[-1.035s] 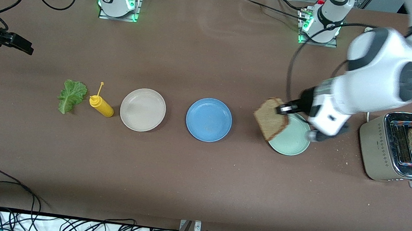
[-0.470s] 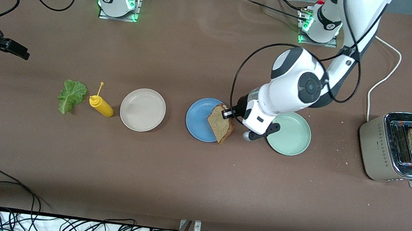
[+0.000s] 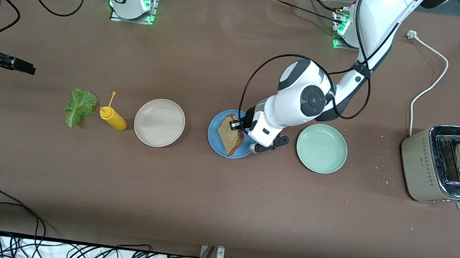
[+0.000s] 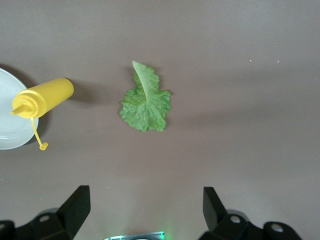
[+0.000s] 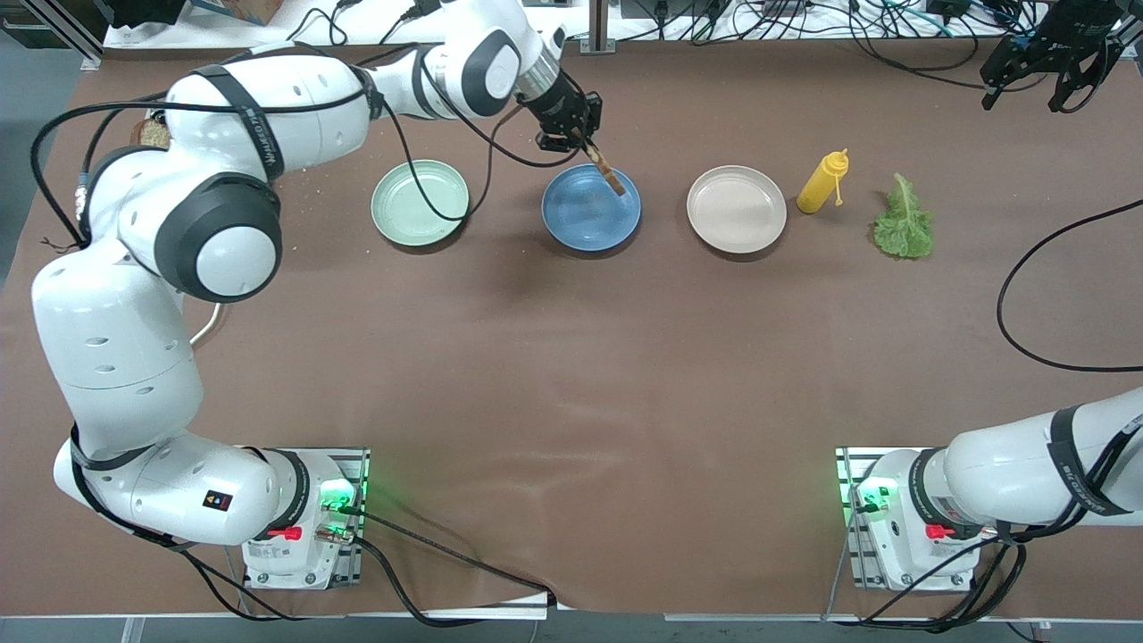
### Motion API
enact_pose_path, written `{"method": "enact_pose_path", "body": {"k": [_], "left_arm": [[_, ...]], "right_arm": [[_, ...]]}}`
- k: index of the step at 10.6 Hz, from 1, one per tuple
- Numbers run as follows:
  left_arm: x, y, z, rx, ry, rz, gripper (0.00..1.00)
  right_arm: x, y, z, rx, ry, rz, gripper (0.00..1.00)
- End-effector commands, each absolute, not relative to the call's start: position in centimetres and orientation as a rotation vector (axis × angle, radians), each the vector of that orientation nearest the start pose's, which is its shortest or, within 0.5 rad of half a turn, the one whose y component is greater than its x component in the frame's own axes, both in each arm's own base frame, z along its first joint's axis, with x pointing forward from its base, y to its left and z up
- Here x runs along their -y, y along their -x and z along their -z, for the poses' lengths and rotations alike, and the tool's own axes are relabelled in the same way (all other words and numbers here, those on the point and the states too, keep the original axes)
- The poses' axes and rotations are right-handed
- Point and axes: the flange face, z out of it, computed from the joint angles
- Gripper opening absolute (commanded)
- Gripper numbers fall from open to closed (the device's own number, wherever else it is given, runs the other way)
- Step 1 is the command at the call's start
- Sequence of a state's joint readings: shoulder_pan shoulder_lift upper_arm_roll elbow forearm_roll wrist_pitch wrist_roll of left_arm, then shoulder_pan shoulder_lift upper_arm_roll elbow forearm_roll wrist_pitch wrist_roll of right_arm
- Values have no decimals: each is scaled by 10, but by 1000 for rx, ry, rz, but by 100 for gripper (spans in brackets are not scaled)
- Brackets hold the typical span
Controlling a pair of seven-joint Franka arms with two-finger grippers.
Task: Make sandwich in blue plate with both arms
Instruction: 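Carry the bread to the blue plate while the right gripper reaches lettuce, then lower the bread onto the blue plate while the right gripper grasps lettuce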
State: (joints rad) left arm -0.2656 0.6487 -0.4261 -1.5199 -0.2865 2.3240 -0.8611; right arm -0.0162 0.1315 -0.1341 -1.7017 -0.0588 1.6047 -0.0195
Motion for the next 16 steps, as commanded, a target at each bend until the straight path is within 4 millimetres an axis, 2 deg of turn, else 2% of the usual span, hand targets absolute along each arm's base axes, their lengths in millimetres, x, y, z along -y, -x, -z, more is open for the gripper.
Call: {"method": "enact_pose_path", "body": {"k": [1,2,3,5,8,11,13,14,15,16], "left_arm": [[439,-589,-315,850,3528,-311,0],[441,-587,-308,846,3521,-321,0],[442,-586,-304,829,3513,-311,0],[444,-583,-297,842,3497,-328,0],[450,-576,-289,821,3487,-351,0],[453,-570,-284,823,3474,-372,0],[453,-570,-278,825,3466,-385,0],[451,-571,-278,827,3461,-392,10],[447,-573,-276,830,3456,-384,46],[442,-577,-274,815,3445,-356,78]], "right_arm": [[92,-574,-485,-169,3170,-373,100],[92,-582,-463,-171,3169,-397,100],[92,-592,-429,-187,3166,-418,100],[91,-600,-385,-177,3173,-386,100],[93,-596,-315,-171,3187,-286,100],[93,-581,-275,-269,3161,-279,100],[91,-581,-250,-389,3159,-298,100],[94,-580,-237,-401,3159,-313,100],[95,-585,-197,-387,3187,-294,100],[134,-587,-174,-440,3215,-208,100]]}}
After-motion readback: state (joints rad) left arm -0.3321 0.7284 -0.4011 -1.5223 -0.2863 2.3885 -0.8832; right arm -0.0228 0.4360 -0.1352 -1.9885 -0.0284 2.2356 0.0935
